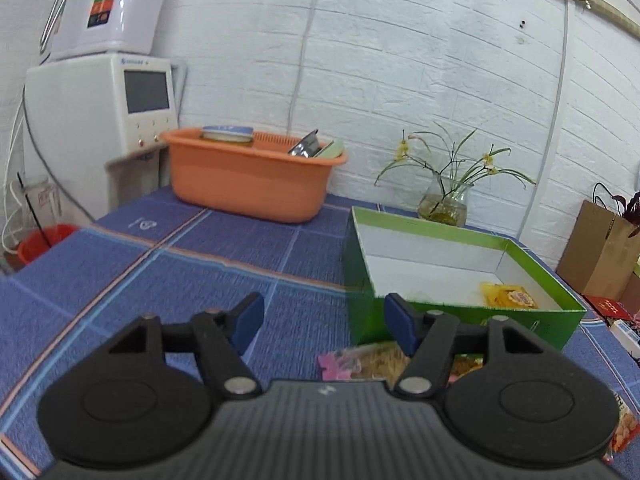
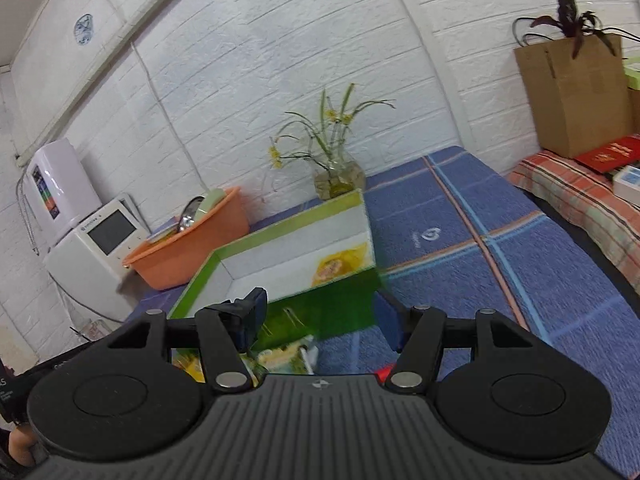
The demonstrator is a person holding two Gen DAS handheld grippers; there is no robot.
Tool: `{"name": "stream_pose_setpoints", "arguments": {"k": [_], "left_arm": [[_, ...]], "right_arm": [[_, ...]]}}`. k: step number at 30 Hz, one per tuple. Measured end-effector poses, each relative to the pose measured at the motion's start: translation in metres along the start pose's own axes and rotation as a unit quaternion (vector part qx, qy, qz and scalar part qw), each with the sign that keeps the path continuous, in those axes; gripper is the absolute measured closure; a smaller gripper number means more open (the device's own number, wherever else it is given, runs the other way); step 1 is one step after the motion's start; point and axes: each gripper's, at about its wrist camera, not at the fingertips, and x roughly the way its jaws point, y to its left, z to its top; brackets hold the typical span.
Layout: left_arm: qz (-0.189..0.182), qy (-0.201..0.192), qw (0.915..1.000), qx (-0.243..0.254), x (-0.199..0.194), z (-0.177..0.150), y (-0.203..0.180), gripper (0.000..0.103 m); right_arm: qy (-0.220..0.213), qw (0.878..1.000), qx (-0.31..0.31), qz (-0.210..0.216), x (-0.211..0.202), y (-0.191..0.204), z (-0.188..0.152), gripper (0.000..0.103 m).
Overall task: Organize snacks
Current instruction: 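Move both tools back to the snack pile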
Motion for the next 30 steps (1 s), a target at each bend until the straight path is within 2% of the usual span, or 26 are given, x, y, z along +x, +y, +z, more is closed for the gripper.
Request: {"name": "stream_pose_setpoints", "arguments": {"k": [4, 9, 13, 17, 22, 25, 27, 30], "left_arm": [[0.001, 0.017, 0.9998, -0.01, -0.002, -0.015, 0.011, 0.035], [0.002, 0.035, 0.9989, -0.03, 0.005, -0.018, 0.022, 0.035], [-0.014, 0.037, 0.999, -0.02, 0.003, -0.021, 0.019, 0.035], [-0.029, 0.036, 0.9989, 0.01, 0.002, -0.022, 0.008, 0.035], [-0.047, 0.039, 0.9968, 0.051, 0.003, -0.022, -0.008, 0.035], [-0.063, 0.044, 0.9947, 0.069, 0.001, -0.026, -0.015, 0.035], [-0.057, 0.047, 0.9937, 0.084, 0.003, -0.029, -0.019, 0.035], [-0.057, 0.052, 0.9941, 0.076, 0.002, -0.029, -0.019, 0.035]], "right_arm": [[0.013, 0.999, 0.013, -0.045, -0.01, -0.009, -0.023, 0.005], [0.02, 0.998, 0.031, -0.044, -0.017, -0.01, -0.042, 0.005], [0.02, 1.0, 0.004, -0.019, -0.016, 0.006, -0.043, 0.005], [0.028, 0.998, -0.042, 0.021, -0.012, 0.028, -0.042, 0.005], [0.026, 0.994, -0.089, 0.05, -0.009, 0.048, -0.038, 0.005], [0.03, 0.993, -0.096, 0.058, -0.008, 0.05, -0.04, 0.005], [0.037, 0.993, -0.091, 0.061, -0.006, 0.048, -0.042, 0.005], [0.042, 0.993, -0.085, 0.068, -0.006, 0.048, -0.044, 0.005]]}}
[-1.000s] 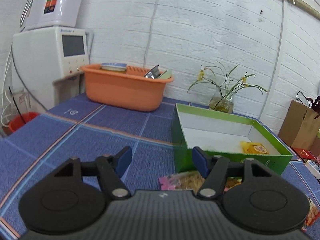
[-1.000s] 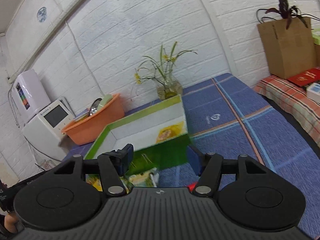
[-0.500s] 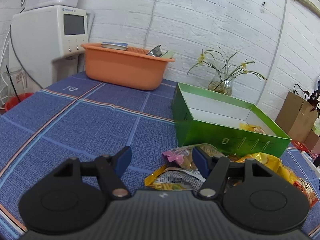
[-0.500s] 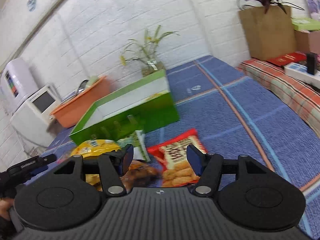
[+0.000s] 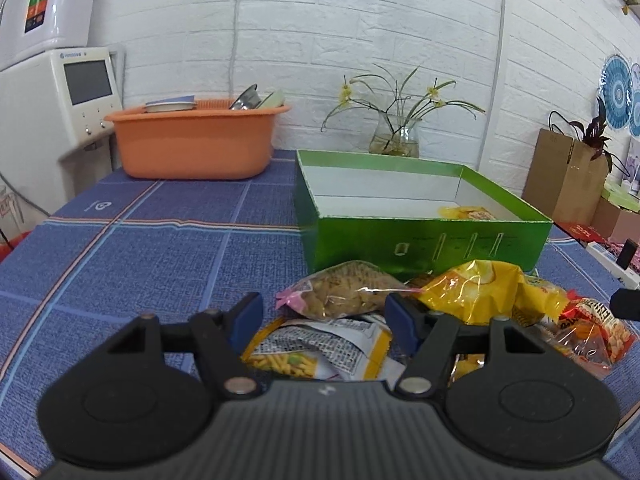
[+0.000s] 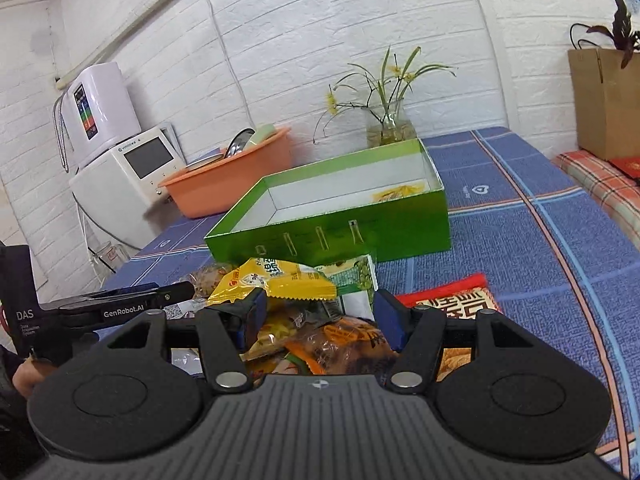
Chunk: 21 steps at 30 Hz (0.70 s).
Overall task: Organize snacks
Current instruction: 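Move both tools back to the snack pile, then grasp a yellow packet with the right tool while the left tool grasps a yellow chip bag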
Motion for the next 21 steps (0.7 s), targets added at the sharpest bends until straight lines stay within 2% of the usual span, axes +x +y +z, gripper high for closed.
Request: {"name": "stream_pose_setpoints", "arguments": {"k": [2, 4, 8, 10, 14, 16, 18, 20, 21], "left_arm": [[-0.027, -0.01, 0.9996, -0.008, -0.008, 0.004, -0.003, 0.035], [-0.072, -0.017, 0.9972, -0.016, -0.014, 0.009, -0.01, 0.035], [-0.147, 0.031, 0.9878, -0.042, 0.003, 0.017, -0.025, 0.035], [-0.158, 0.049, 0.9843, -0.06, 0.016, 0.019, -0.028, 0.033], [-0.188, 0.096, 0.9702, -0.12, 0.041, 0.025, -0.021, 0.028], [-0.177, 0.114, 0.9661, -0.149, 0.05, 0.025, -0.015, 0.028], [-0.19, 0.112, 0.9582, -0.182, 0.056, 0.025, -0.008, 0.027], [-0.202, 0.114, 0.9486, -0.215, 0.06, 0.026, -0.001, 0.027], [-0.206, 0.115, 0.9457, -0.224, 0.062, 0.027, 0.0, 0.027]], "right_arm": [[-0.002, 1.0, 0.014, 0.018, 0.001, -0.001, 0.001, 0.005], [-0.016, 0.998, 0.05, 0.047, 0.004, -0.006, 0.002, 0.005], [-0.014, 0.99, 0.125, 0.06, 0.022, -0.023, 0.007, 0.005], [0.005, 0.987, 0.148, 0.065, 0.033, -0.03, 0.009, 0.003], [0.051, 0.978, 0.187, 0.082, 0.058, -0.039, 0.007, 0.003], [0.047, 0.975, 0.198, 0.089, 0.06, -0.041, 0.007, 0.003], [0.04, 0.971, 0.212, 0.1, 0.059, -0.043, 0.011, 0.003], [0.038, 0.966, 0.234, 0.101, 0.06, -0.047, 0.015, 0.006], [0.04, 0.964, 0.243, 0.101, 0.06, -0.048, 0.016, 0.012]]}}
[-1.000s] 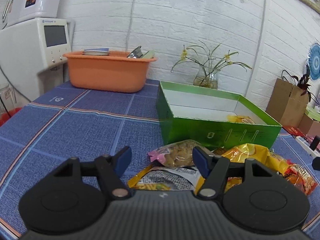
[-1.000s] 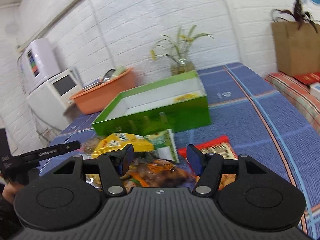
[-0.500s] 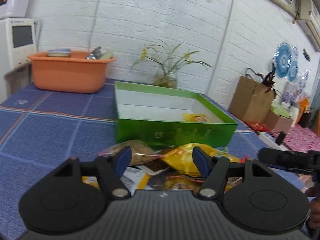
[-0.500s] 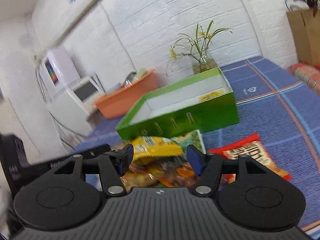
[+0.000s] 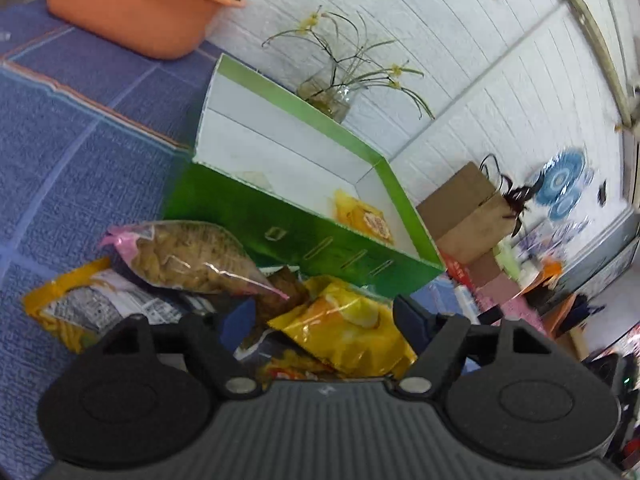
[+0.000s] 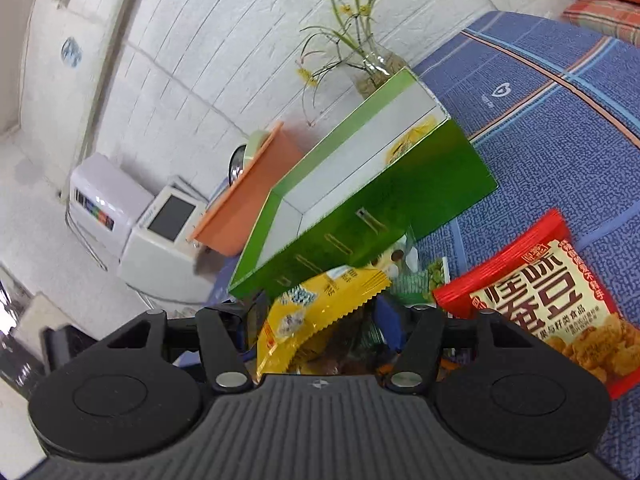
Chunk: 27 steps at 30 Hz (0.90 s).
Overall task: Organize snacks
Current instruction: 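Grasp a yellow packet with the right tool while the left tool grasps a yellow chip bag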
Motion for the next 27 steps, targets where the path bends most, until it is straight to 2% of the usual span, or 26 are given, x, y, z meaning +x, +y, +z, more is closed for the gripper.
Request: {"name": "stream_pose_setpoints", "arguments": {"k": [1, 2, 4, 7, 9, 10, 14, 17, 27], "left_arm": [[-0.005, 0.004, 1.0, -0.004, 0.001, 0.002, -0.001, 0.027], [-0.011, 0.011, 0.9999, -0.006, 0.002, 0.003, -0.002, 0.027], [-0.028, 0.03, 0.9991, -0.009, 0.007, 0.004, -0.004, 0.027], [-0.019, 0.061, 0.9977, 0.025, 0.021, 0.001, -0.011, 0.027], [-0.026, 0.067, 0.9974, 0.009, 0.029, -0.005, -0.006, 0.027], [-0.032, 0.065, 0.9974, 0.0, 0.031, -0.007, -0.002, 0.028], [-0.057, 0.066, 0.9962, -0.004, 0.027, -0.006, -0.001, 0.047], [-0.063, 0.055, 0.9965, 0.01, 0.018, -0.006, -0.007, 0.05], [-0.102, -0.011, 0.9939, 0.038, -0.044, -0.013, -0.016, 0.052]], "right_arm": [[0.005, 1.0, 0.008, 0.002, 0.002, -0.001, 0.003, 0.03], [0.01, 1.0, 0.016, 0.002, 0.004, -0.002, 0.005, 0.04], [0.016, 1.0, 0.023, 0.001, 0.008, -0.001, 0.008, 0.05], [0.019, 1.0, 0.01, -0.016, 0.015, 0.0, 0.01, 0.051], [0.017, 1.0, 0.011, -0.021, 0.017, -0.002, 0.007, 0.051], [0.018, 1.0, 0.009, -0.023, 0.017, -0.003, 0.007, 0.056], [0.013, 1.0, -0.001, -0.029, 0.013, 0.001, 0.007, 0.061], [0.004, 1.0, -0.005, -0.023, 0.008, 0.009, 0.006, 0.063], [-0.004, 0.998, -0.045, 0.045, -0.017, 0.049, 0.0, 0.064]]}}
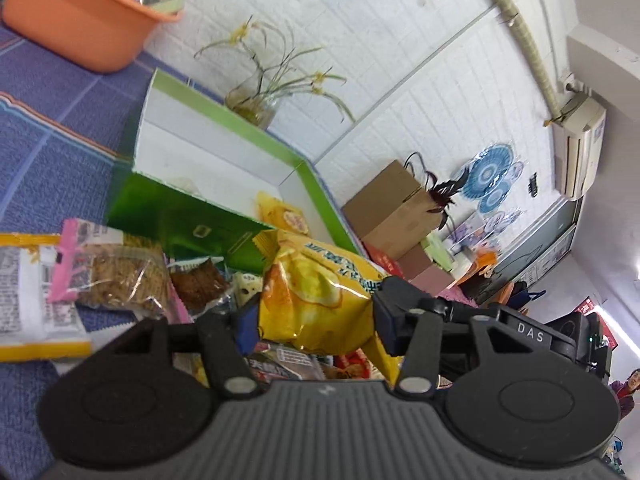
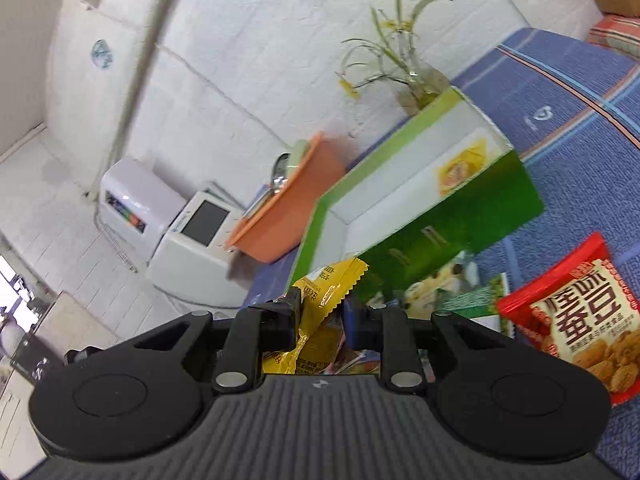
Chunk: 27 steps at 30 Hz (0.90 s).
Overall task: Organize snacks
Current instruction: 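Grasp a yellow packet with the right tool while the left tool grasps a yellow chip bag, then lower both snacks into the green box and open both tools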
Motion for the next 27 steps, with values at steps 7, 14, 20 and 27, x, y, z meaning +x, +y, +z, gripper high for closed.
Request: {"name": "stream_pose_setpoints", "arguments": {"k": [7, 14, 20, 27], "left_arm": [[0.015, -0.038, 0.9975, 0.058, -0.011, 0.036, -0.019, 0.054], [0.067, -0.058, 0.9905, 0.105, 0.027, 0.078, -0.009, 0.054], [0.102, -0.019, 0.9919, 0.073, 0.079, 0.087, 0.028, 0.053], [0.124, -0.033, 0.9885, 0.08, 0.08, 0.096, 0.033, 0.039]], "right_arm": [[-0.005, 0.994, -0.111, -0.001, 0.025, 0.039, 0.03, 0.064], [-0.033, 0.971, -0.232, -0.045, 0.077, 0.045, 0.054, 0.064], [-0.011, 0.983, -0.172, -0.066, 0.114, -0.006, 0.065, 0.064], [-0.051, 0.985, -0.137, -0.089, 0.103, -0.023, 0.072, 0.0]]}}
